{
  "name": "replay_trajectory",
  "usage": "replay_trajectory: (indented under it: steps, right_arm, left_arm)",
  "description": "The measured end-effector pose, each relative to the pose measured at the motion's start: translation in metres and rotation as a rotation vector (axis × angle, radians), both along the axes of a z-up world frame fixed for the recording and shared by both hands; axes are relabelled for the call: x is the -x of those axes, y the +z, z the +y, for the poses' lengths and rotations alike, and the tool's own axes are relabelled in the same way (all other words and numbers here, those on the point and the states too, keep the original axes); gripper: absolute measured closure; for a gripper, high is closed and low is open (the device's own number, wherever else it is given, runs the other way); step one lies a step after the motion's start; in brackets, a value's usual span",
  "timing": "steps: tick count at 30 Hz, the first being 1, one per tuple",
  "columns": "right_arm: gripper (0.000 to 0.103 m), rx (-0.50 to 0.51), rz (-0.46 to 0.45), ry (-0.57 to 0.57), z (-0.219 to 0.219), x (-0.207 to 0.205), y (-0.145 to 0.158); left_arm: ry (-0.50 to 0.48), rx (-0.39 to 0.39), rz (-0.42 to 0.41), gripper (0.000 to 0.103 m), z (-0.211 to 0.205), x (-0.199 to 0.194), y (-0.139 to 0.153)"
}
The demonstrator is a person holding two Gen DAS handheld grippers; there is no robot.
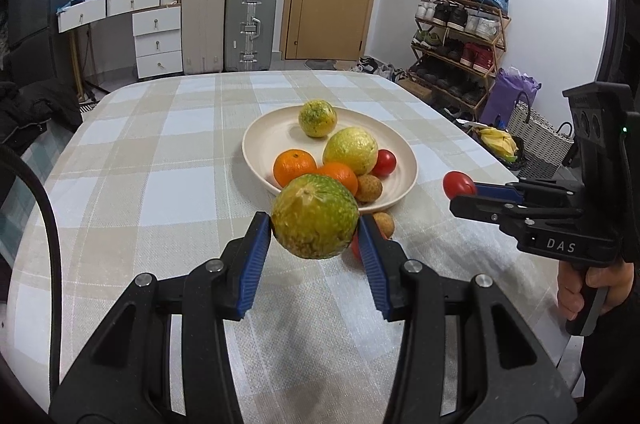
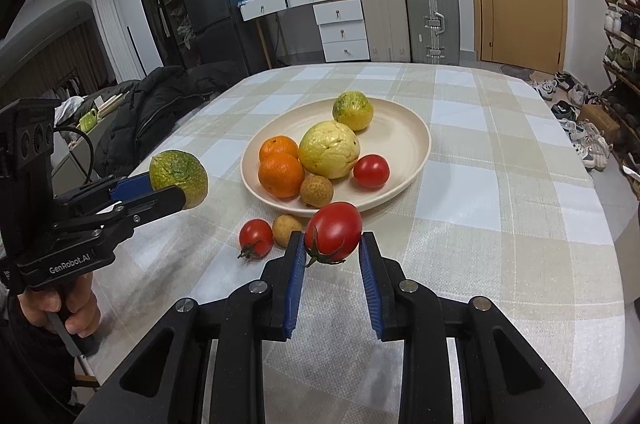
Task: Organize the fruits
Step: 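Carry the citrus over the plate and open the left tool to drop it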
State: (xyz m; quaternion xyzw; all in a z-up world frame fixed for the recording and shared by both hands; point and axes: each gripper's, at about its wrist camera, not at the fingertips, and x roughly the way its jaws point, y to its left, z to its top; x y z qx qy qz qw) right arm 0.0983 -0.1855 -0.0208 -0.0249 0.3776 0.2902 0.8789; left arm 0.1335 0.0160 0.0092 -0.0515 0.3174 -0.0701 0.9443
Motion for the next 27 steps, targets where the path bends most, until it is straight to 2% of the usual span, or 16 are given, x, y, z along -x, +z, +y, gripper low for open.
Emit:
replay_trajectory:
  steps: [6,18,20,21,27]
  right_arm:
    - [0.075,-0.038,-0.023,-0.027,-0.006,-0.006,0.006]
    - [0.075,-0.048,-0.068,-0.070,-0.005,-0.019,0.020]
    - [0.075,-0.050,-0.075,-0.073,-0.004,-0.022,0.022]
    - [0.075,-0.052,-0.077,-0.078,-0.004,-0.024,0.023]
    - [0.075,-0.058,-0.060,-0.098,-0.002,-0.039,0.020]
  left_arm:
    - [0.021,0.003,-0.010,0.061,0.005,-0.011,0.004]
    - [0.040,0.007,-0.025,0.061,0.007,-0.036,0.009]
    - [0.043,0.004,-0.028,0.066,0.007,-0.041,0.011]
    - [0.038,0.004,-0.028,0.079,0.007,-0.043,0.011]
    - [0.027,0.009,-0.011,0.080,0.007,-0.059,0.005]
